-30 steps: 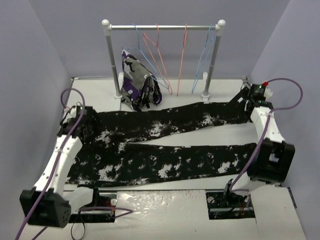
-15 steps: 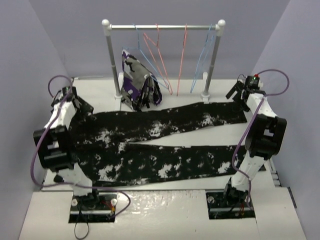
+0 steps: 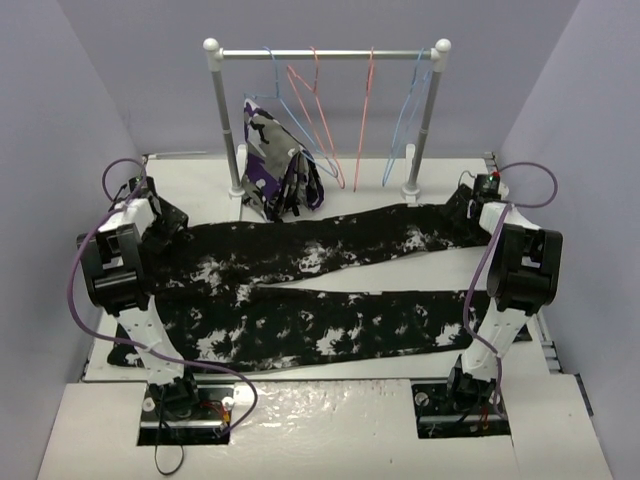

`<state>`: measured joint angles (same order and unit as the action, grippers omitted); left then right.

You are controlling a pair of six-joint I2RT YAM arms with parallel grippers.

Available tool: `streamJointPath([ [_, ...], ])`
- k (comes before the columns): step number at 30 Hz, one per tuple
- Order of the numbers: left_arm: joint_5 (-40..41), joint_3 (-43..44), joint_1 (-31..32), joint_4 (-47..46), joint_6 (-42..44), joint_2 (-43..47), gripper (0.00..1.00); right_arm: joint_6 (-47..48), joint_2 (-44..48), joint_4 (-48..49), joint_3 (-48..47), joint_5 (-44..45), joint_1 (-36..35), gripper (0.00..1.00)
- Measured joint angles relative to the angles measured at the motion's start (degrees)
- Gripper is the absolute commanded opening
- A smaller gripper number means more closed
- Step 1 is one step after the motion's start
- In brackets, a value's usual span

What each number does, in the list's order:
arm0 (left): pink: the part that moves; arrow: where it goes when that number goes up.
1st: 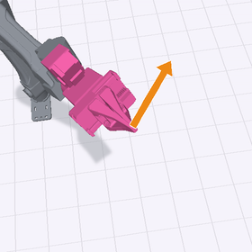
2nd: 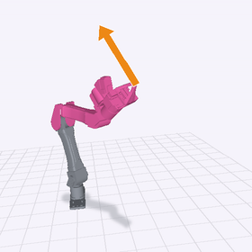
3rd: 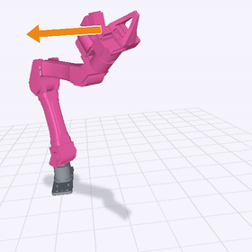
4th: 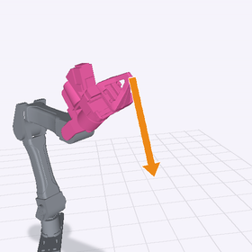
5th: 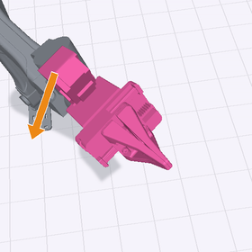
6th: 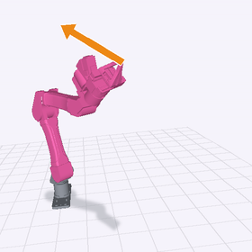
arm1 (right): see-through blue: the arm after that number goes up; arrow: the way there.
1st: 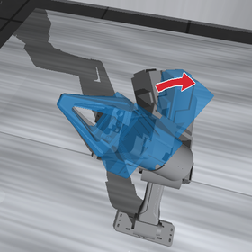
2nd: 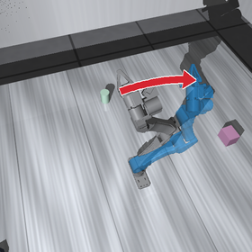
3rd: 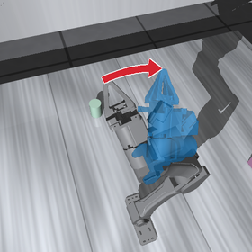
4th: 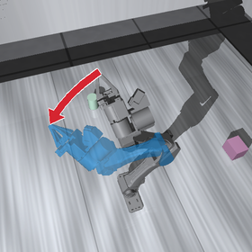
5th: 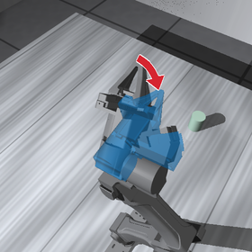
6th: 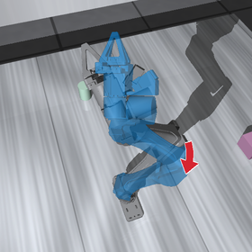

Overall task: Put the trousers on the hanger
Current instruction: Flatten out the trousers at the center of the board.

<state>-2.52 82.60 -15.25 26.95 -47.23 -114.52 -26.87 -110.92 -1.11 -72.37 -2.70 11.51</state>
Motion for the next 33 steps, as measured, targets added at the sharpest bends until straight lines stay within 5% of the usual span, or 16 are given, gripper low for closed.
streamJointPath([
  [19, -5.4, -11.16, -5.41, -7.11, 1.14, 7.23, 0.72, -8.83, 9.14, -0.17, 13.76, 7.43, 4.87, 0.89],
  [27, -5.12, -10.29, -6.2, -2.01, 0.78, 9.67, 0.72, -9.11, 13.69, -5.63, 15.05, 8.78, 4.64, 0.89],
  [33, -4.7, -1.73, -5.29, 3.31, -2.45, 8.49, 0.72, -8.39, 21.5, -6.91, 14.83, 9.02, -1.06, 0.9],
])
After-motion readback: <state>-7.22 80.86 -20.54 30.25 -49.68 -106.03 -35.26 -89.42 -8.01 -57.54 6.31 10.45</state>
